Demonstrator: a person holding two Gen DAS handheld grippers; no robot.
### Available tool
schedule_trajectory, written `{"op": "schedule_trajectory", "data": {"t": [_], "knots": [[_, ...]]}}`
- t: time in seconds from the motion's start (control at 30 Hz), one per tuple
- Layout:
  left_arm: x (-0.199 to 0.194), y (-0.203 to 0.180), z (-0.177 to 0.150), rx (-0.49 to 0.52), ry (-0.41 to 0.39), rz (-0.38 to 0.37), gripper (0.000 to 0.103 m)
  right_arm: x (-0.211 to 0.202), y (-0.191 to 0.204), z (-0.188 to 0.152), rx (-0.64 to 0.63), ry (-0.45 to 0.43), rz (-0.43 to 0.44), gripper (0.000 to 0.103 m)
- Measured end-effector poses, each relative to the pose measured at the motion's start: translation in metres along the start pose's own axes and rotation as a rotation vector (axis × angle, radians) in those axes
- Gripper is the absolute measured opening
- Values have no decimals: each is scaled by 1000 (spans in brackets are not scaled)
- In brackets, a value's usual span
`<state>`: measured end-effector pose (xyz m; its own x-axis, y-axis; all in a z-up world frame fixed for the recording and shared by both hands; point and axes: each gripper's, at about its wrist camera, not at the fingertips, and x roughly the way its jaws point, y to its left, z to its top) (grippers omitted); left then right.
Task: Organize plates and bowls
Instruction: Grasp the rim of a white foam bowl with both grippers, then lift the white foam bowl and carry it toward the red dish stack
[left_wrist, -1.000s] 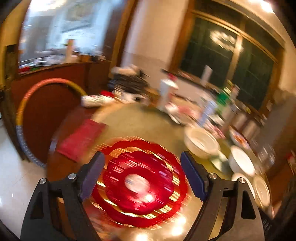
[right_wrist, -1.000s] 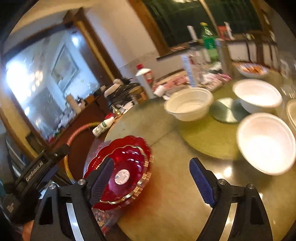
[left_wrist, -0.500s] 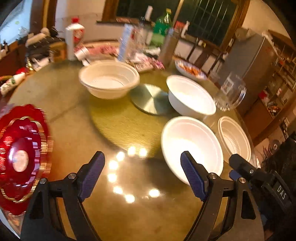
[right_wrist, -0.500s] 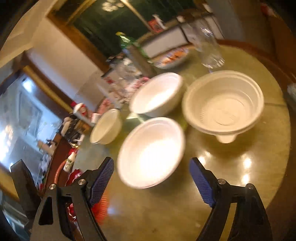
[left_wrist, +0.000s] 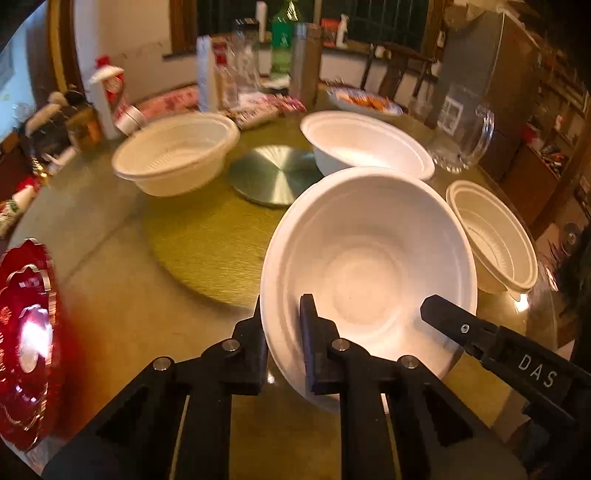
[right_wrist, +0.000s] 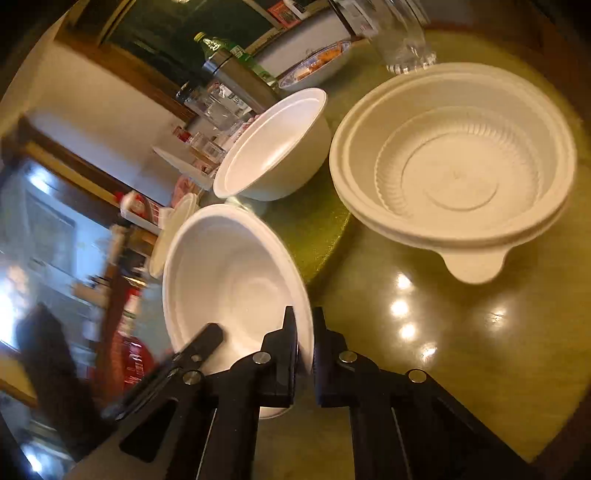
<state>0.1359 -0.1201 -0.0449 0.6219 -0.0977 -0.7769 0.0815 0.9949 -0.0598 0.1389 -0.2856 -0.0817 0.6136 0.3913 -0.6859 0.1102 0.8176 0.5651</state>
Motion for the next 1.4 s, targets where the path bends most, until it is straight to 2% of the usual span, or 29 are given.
{"op": "schedule_trajectory", "data": {"t": [0.13, 0.2, 0.37, 0.77, 1.4], "knots": [[-14, 20, -9, -51, -49, 7, 13, -2, 15, -8, -38, -34, 37, 6], [-22, 32, -15, -74, -91, 30, 14, -1, 28, -15, -77, -54, 39, 6], [-21, 52, -19, -124, -129, 46, 13, 5, 59, -31, -184, -99, 37, 7], [-14, 56, -27, -128, -152, 51, 14, 9, 64, -41, -258, -137, 14, 8], [-13, 59, -27, -143, -149, 39, 13, 12, 65, -45, -282, -145, 11, 8]]}}
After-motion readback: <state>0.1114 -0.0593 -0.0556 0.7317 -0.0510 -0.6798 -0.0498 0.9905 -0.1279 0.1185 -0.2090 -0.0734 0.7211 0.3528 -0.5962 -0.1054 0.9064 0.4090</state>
